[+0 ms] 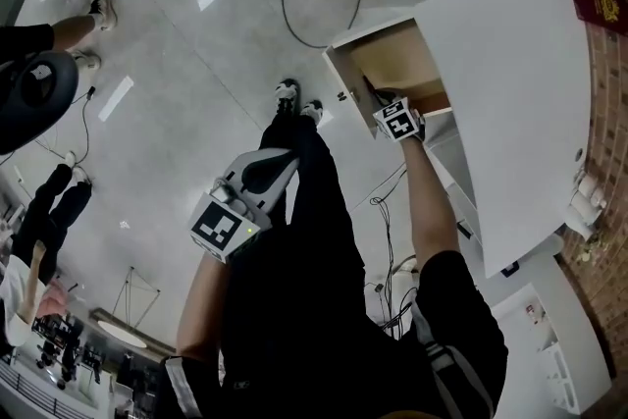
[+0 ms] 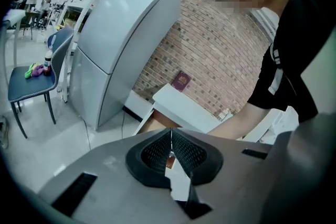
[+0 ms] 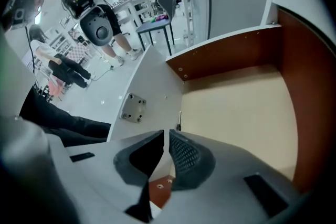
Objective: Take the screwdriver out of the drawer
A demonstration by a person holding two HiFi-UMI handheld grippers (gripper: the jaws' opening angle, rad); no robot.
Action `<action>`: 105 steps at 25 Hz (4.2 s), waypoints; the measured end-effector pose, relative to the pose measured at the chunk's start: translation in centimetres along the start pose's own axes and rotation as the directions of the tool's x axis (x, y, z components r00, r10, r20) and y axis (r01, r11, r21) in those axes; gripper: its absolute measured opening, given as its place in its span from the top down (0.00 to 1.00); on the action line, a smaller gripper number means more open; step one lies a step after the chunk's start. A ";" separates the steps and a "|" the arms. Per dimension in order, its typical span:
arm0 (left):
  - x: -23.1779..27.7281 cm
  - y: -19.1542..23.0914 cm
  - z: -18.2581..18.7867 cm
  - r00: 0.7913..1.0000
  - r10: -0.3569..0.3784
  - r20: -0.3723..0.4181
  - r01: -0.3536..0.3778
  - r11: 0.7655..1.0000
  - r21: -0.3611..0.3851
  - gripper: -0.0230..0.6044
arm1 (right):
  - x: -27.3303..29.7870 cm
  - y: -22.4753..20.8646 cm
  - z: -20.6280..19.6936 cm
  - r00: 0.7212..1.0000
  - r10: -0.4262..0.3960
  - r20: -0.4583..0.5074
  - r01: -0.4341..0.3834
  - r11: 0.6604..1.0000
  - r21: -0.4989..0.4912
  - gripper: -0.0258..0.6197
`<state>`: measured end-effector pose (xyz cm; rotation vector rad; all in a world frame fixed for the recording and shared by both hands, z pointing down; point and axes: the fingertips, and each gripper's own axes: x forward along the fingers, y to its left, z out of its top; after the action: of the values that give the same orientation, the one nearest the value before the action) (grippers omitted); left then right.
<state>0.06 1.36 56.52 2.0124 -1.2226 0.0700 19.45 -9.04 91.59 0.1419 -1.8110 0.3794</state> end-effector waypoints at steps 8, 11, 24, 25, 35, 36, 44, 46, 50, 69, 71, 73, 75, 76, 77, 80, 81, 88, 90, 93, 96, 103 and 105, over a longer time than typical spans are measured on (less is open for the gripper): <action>-0.6 3.0 -2.0 1.000 0.022 -0.010 -0.022 0.999 -0.046 0.94 | 3.2 -0.6 -0.8 0.986 0.084 -0.145 -0.101 0.989 -0.110 0.80; -0.6 4.0 -3.0 0.999 0.015 -0.035 -0.016 1.000 -0.026 0.94 | 4.1 -0.9 -0.8 0.979 0.104 -0.174 -0.124 0.986 -0.110 0.78; 1.6 6.8 -3.7 0.999 -0.021 -0.030 0.020 0.999 -0.038 0.94 | 7.3 -1.4 -3.4 0.946 0.165 -0.279 -0.195 0.977 -0.083 0.72; 1.9 7.0 -3.9 0.999 -0.022 -0.036 0.021 0.999 -0.041 0.94 | 7.5 -1.6 -3.4 0.947 0.164 -0.277 -0.191 0.979 -0.075 0.72; 2.7 7.4 -5.5 0.998 -0.040 -0.057 0.037 0.998 -0.055 0.94 | 8.2 -1.7 -3.7 0.933 0.247 -0.260 -0.248 0.968 0.033 0.77; 2.8 7.5 -5.7 0.997 -0.044 -0.057 0.041 0.998 -0.058 0.94 | 8.3 -1.7 -3.7 0.931 0.253 -0.264 -0.253 0.967 0.038 0.77; 3.5 6.6 -6.4 0.997 -0.045 -0.060 0.041 0.996 -0.075 0.94 | 8.0 -2.0 -3.6 0.923 0.236 -0.304 -0.218 0.972 0.090 0.78; 3.5 6.3 -6.2 0.997 -0.048 -0.066 0.044 0.997 -0.065 0.94 | 8.0 -1.9 -3.6 0.932 0.210 -0.297 -0.195 0.978 0.077 0.78; 3.1 5.8 -5.4 0.997 -0.054 -0.057 0.051 0.997 -0.061 0.94 | 7.1 -1.6 -3.6 0.941 0.163 -0.296 -0.154 0.987 0.054 0.79; -0.2 0.3 3.9 0.990 -0.140 0.000 0.139 0.989 0.055 0.94 | -8.7 4.0 0.9 0.992 0.116 -0.050 -0.107 0.984 0.143 0.79; -0.6 -0.4 4.8 0.989 -0.149 0.001 0.149 0.986 0.075 0.94 | -10.6 4.5 1.2 0.995 0.098 -0.027 -0.092 0.983 0.161 0.79; -1.0 -1.2 5.4 0.986 -0.165 -0.006 0.164 0.982 0.098 0.94 | -12.6 5.1 1.2 0.997 0.078 -0.009 -0.075 0.979 0.188 0.79; -1.4 -2.0 5.5 0.983 -0.184 -0.014 0.184 0.976 0.112 0.94 | -14.8 5.8 0.9 0.998 0.059 0.004 -0.058 0.974 0.218 0.79; -1.5 -2.2 5.5 0.981 -0.193 -0.021 0.194 0.974 0.119 0.94 | -15.9 6.1 0.9 0.999 0.046 0.014 -0.048 0.971 0.235 0.79; -1.5 -2.3 5.6 0.979 -0.202 -0.030 0.204 0.970 0.130 0.94 | -17.0 6.4 1.0 0.999 0.031 0.031 -0.038 0.967 0.253 0.79; -1.0 -2.6 6.4 0.969 -0.240 -0.054 0.246 0.954 0.173 0.94 | -19.7 7.0 1.7 0.994 -0.019 0.111 -0.019 0.941 0.338 0.79; -0.9 -2.9 6.5 0.965 -0.255 -0.062 0.262 0.947 0.184 0.94 | -20.4 7.4 1.8 0.990 -0.030 0.141 -0.025 0.927 0.374 0.79; -1.5 -5.4 6.0 0.938 -0.317 -0.144 0.345 0.901 0.262 0.94 | -22.8 13.6 2.1 0.947 -0.066 0.316 -0.095 0.879 0.467 0.79; -1.7 -5.9 5.9 0.935 -0.323 -0.148 0.352 0.897 0.268 0.94 | -23.9 14.7 2.4 0.920 -0.087 0.382 -0.112 0.875 0.470 0.79; -2.2 -7.0 5.1 0.932 -0.329 -0.151 0.359 0.891 0.276 0.94 | -25.6 16.2 2.3 0.886 -0.125 0.447 -0.113 0.875 0.470 0.79; -3.0 -8.4 4.1 0.933 -0.327 -0.151 0.358 0.891 0.279 0.94 | -27.3 17.7 1.9 0.857 -0.159 0.490 -0.109 0.873 0.475 0.79; -5.9 -12.2 1.2 0.930 -0.328 -0.164 0.363 0.885 0.292 0.94 | -32.1 21.5 1.2 0.779 -0.229 0.584 -0.079 0.888 0.454 0.79; -6.7 -13.3 0.4 0.928 -0.332 -0.168 0.369 0.878 0.303 0.94 | -33.0 22.6 0.9 0.757 -0.250 0.604 -0.070 0.887 0.455 0.79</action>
<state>6.68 9.29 45.81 2.4601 -0.7952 0.2187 21.05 8.55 55.68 0.7814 -2.3600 0.7523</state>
